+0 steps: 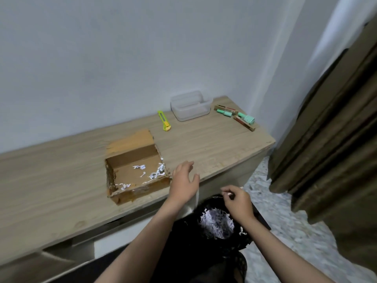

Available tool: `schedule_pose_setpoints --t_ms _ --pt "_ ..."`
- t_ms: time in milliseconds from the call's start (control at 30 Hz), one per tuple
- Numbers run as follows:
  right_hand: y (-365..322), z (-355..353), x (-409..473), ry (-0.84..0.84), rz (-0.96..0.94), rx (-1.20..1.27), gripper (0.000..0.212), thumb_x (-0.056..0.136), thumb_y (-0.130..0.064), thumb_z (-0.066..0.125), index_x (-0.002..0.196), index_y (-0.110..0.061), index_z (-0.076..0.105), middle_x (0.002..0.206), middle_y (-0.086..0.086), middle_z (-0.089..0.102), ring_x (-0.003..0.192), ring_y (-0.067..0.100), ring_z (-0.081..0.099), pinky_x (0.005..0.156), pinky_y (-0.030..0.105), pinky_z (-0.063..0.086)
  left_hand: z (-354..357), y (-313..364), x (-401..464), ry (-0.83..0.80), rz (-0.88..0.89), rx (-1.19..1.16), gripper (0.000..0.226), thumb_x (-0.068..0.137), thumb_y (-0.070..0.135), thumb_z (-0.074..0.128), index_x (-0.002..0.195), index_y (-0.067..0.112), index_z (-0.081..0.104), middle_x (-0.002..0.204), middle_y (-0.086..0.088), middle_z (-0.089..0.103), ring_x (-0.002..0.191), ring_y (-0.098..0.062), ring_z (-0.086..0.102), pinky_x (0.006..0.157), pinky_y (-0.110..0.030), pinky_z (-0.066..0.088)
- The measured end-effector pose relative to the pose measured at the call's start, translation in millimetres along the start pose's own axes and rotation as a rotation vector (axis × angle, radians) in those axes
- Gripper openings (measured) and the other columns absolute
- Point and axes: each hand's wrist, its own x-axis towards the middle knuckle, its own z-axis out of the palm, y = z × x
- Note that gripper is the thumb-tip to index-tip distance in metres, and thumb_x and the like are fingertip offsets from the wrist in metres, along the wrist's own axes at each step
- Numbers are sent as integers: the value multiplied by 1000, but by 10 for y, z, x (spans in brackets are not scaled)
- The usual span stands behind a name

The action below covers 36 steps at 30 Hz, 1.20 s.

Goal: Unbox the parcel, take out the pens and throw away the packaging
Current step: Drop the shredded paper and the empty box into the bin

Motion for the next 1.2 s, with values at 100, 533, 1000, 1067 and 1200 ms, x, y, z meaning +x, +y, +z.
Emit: schedule_pose_setpoints --t_ms 100,533,1000,1067,1200 --pt "-381 77 8 56 -69 64 13 82 -6 64 88 -13 73 88 -1 70 85 10 62 79 17 45 -232 87 -103 51 116 -89 39 86 23 54 122 10 57 125 -6 55 116 -14 50 96 -16 32" --pt "-1548 857 385 -307 16 202 42 74 -24 76 113 -14 62 102 4 66 94 12 64 93 30 49 -1439 -735 -338 381 -113 67 93 61 68 60 139 22 39 148 -10 29 138 -26 27 114 -41 27" --pt "-1769 1050 439 -185 -45 87 29 77 -10 73 105 -2 70 91 9 70 81 17 62 80 23 47 -1356 -1182 -466 411 -106 -107 111 53 65 73 145 17 32 155 12 17 141 1 18 108 -6 18" --pt "-1775 1044 412 -127 -134 38 21 77 -8 71 96 -2 74 92 12 74 86 22 66 80 24 48 -1335 -1195 -460 432 -112 -104 111 52 68 71 144 19 34 155 14 17 140 3 19 108 -11 20" --pt "-1776 1035 384 -141 -293 -124 11 80 -11 67 87 -8 75 91 11 68 86 26 64 74 29 47 -1316 -1220 -453 452 -116 -98 110 50 69 71 143 22 35 154 18 17 137 7 20 108 -19 24"
